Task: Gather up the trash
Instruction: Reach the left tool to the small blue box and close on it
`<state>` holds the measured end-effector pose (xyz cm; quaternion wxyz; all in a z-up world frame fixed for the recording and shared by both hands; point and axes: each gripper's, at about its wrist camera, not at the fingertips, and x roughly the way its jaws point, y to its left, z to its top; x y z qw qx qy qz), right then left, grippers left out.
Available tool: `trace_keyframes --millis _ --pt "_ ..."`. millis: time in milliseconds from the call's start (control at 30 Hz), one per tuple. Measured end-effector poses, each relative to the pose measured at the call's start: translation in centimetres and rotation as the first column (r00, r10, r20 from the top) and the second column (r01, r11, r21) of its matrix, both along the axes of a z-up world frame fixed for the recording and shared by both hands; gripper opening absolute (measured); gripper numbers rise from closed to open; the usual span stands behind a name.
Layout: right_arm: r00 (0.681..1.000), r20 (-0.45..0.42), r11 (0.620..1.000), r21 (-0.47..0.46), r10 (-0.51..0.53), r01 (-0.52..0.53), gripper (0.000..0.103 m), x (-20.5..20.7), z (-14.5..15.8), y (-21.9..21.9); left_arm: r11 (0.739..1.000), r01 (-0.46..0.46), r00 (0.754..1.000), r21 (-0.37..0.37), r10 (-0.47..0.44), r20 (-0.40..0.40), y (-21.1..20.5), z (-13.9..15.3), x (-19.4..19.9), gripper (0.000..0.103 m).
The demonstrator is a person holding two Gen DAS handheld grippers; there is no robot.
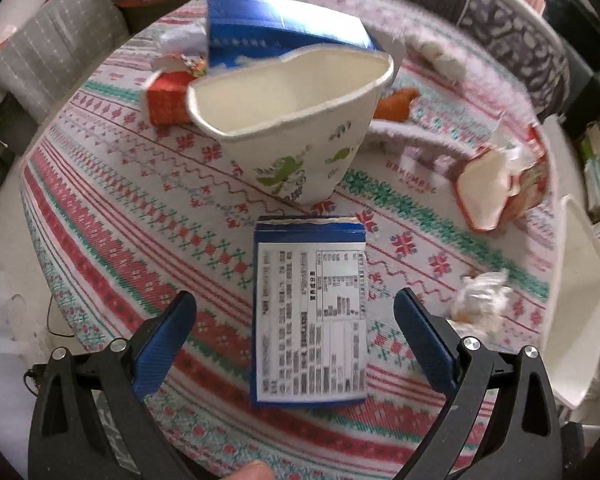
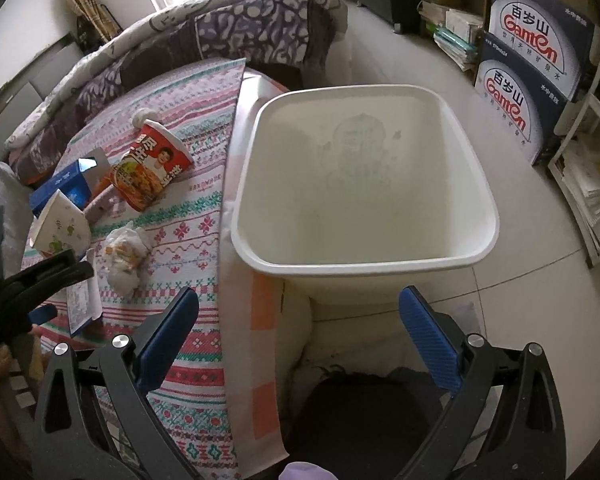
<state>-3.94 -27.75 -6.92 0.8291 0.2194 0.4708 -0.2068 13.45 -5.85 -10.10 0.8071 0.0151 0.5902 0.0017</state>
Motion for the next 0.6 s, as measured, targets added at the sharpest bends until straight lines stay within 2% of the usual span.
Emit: trace_keyframes --millis 67,167,200,267,367,600 --pt "1.000 -0.004 1.000 0.002 0.013 -0.013 0.096 0.5 -0.1 0.3 1.000 -0.002 1.000 0.007 0.002 -0.009 0.1 -0.4 0.0 0.092" --pt "0.999 -0.007 0.999 -0.006 0.042 -0.042 0.096 1.4 0.0 1.0 1.000 0.005 1.000 -0.017 -0.005 -0.005 0.9 -0.9 -0.4 0.080" --pt "0.999 -0.007 0.999 -0.008 0.054 -0.054 0.096 1.9 0.0 1.4 1.000 0.019 1.000 -0.012 -0.018 0.016 1.1 -0.6 -0.8 0.069" --pt "0.997 -0.006 0.997 -0.013 0.076 -0.076 0.096 2.9 0.1 2.2 0.999 0.048 0.998 -0.018 -0.047 0.039 1.4 -0.2 -1.3 0.056" --pt "0.994 0.001 0.993 -0.019 0.112 -0.112 0.096 4.6 0.4 3.8 0.996 0.056 0.998 -0.064 -0.054 0.039 2.8 0.2 -2.1 0.055" --pt "0.976 0.005 0.975 -0.049 0.219 -0.218 0.096 8.7 0.7 8.5 0.989 -0.023 0.998 -0.144 0.031 0.049 8.1 1.0 -3.5 0.055"
